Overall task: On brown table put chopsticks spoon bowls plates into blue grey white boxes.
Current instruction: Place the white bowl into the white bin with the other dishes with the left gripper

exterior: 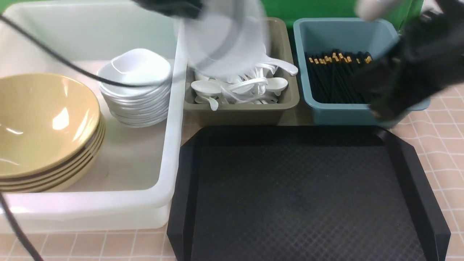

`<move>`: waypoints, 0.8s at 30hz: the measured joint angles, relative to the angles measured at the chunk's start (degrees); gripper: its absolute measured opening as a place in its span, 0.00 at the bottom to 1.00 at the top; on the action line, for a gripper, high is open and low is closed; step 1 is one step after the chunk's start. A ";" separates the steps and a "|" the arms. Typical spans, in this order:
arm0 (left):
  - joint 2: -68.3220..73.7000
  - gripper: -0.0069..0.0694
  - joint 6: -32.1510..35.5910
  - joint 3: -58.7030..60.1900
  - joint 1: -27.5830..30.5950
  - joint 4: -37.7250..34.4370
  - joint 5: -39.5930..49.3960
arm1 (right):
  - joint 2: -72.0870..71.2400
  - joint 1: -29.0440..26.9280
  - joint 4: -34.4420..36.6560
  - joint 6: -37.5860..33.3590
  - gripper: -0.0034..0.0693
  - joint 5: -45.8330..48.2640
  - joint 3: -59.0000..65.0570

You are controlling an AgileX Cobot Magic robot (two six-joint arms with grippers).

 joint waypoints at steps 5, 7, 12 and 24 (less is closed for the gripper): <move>1.67 0.10 -0.01 0.99 12.95 -1.39 0.47 | 10.49 7.39 0.80 -2.80 0.12 -2.91 -8.70; 3.40 0.10 0.14 1.46 15.66 -3.08 0.16 | 13.84 8.91 0.94 -3.89 0.12 -3.00 -12.26; 9.40 0.10 2.75 1.53 17.01 -5.74 -0.80 | 19.67 10.03 1.07 -5.52 0.12 -0.01 -18.81; 16.01 0.41 8.71 1.90 16.95 -5.68 -3.72 | 21.00 10.03 -2.16 -5.85 0.13 5.55 -20.19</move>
